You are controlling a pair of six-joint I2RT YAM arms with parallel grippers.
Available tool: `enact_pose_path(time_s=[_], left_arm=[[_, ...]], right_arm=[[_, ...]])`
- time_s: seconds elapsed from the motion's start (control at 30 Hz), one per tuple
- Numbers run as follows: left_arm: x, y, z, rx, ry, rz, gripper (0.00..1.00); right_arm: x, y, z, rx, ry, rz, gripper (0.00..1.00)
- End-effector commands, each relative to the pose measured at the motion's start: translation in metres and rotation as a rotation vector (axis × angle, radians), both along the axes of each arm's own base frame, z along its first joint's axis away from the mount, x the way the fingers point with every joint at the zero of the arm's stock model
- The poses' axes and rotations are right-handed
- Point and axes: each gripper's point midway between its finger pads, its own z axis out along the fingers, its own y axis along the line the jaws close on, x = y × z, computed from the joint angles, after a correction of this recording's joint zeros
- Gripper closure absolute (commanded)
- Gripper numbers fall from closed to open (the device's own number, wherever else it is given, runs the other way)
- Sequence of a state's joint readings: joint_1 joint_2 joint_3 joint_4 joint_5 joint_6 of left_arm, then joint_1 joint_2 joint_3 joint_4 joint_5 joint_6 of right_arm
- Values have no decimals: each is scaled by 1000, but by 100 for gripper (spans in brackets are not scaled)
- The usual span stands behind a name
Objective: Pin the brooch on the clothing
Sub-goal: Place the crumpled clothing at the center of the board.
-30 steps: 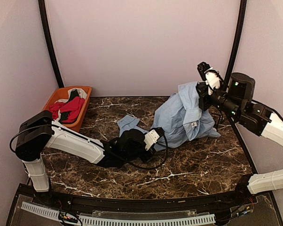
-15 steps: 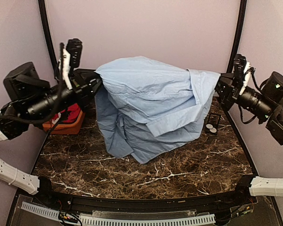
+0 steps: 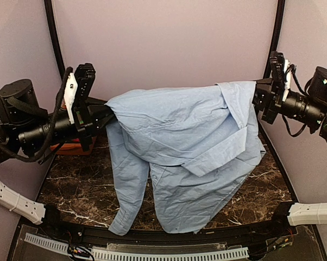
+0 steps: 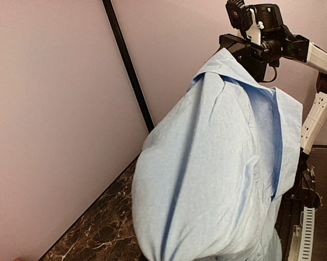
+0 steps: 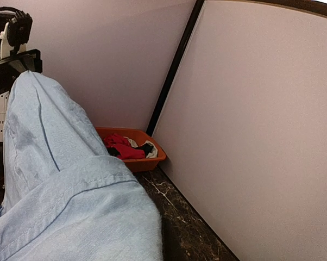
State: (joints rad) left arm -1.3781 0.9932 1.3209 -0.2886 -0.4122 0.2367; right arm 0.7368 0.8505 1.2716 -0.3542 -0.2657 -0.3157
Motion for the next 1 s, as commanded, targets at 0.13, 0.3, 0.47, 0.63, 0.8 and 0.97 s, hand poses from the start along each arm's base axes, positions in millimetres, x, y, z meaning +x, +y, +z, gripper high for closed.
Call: enact_pose_path(time_s=[0.13,0.3,0.47,0.63,0.8,0.97], left_arm=[[34,49,-5,-65,61,304,99],[72,105,0,71,-133,765,99],[92,119,-41,211,-143,920,99],[111,115,-136,435,-97,935,99],[117,105,-216,529,37,887,99],[117,103,-230,487,96,876,98]], right_arm=[[54,-3,-33,-43,35,-242,95],[129,26,-90,-206,118,-431,86],[152,68,-146,-309,215,-422,62],[141,66,-151,-324,161,-386,41],[129,52,-179,-495,57,-358,28],[126,23,-247,-820,-17,-373,16]])
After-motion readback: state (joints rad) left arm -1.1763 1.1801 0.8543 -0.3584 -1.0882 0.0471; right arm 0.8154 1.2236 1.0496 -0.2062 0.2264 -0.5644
